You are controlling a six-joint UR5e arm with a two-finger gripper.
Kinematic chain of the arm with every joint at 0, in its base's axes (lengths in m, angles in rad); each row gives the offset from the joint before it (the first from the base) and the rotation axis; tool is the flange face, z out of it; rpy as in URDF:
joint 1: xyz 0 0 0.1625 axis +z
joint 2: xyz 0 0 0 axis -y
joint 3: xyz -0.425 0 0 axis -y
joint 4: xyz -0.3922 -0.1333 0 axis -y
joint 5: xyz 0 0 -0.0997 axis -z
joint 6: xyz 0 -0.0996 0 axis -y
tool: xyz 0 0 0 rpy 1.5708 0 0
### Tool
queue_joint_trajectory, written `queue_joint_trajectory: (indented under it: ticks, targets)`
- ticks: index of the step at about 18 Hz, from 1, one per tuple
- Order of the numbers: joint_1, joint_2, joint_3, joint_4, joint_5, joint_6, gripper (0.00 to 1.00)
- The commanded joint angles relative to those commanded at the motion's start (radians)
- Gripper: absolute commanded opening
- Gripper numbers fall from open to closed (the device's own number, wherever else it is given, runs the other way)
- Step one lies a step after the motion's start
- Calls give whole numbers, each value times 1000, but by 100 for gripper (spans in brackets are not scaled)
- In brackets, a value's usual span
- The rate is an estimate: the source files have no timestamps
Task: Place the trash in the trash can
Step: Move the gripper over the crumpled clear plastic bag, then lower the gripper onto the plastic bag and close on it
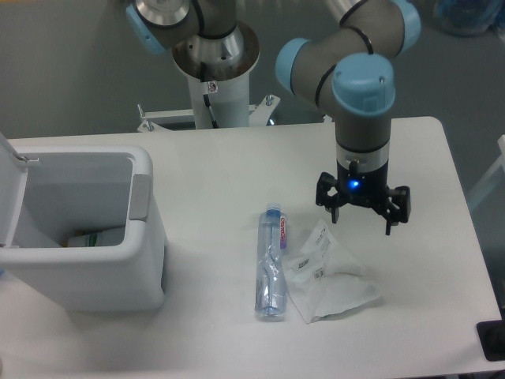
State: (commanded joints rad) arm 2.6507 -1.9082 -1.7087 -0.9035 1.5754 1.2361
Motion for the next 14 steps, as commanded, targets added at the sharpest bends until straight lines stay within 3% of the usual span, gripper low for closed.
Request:
queue_joint_trajectory:
  ticks: [3, 14]
  targets:
    - [6, -18, -32, 2, 0, 59, 100]
    - [-15, -98, -75, 60, -8, 43, 100]
